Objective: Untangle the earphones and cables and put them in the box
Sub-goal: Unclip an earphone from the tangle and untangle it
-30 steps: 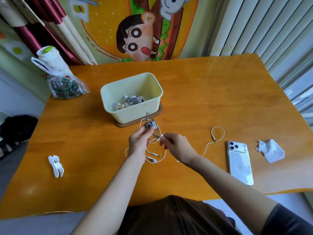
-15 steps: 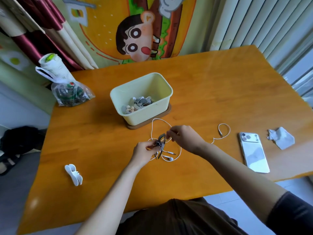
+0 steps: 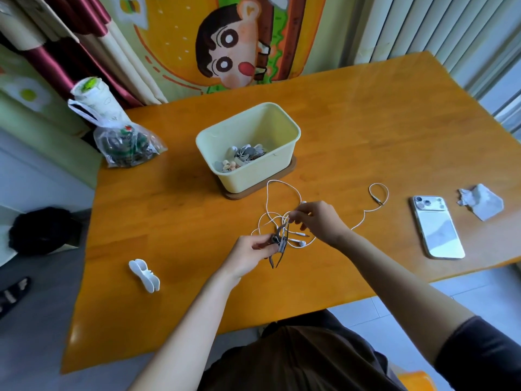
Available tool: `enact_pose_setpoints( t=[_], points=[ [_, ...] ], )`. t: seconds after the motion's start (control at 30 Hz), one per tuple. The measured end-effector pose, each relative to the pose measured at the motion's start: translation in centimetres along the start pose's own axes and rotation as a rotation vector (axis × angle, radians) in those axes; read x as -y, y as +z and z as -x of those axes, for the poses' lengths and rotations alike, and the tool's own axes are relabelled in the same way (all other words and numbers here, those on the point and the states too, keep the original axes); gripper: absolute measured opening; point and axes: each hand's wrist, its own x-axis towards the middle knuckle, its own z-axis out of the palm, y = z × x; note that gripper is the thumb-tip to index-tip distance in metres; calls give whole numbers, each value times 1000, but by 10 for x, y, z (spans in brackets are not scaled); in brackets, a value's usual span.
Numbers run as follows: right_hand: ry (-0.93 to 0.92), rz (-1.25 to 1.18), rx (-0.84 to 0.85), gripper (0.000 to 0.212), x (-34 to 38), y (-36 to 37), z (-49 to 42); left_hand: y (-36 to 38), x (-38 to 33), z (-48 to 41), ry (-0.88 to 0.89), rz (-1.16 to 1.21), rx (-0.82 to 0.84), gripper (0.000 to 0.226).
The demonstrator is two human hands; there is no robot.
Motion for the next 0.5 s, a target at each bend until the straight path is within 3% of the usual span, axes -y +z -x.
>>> enact_pose_setpoints(
  t=[0.27, 0.5],
  points=[
    [38, -147, 12, 19, -2, 10, 2, 6, -6, 5, 84, 151, -3, 27],
    [65, -370, 7, 31, -5, 21, 14, 21, -22, -8, 71, 525, -207, 21]
  ],
)
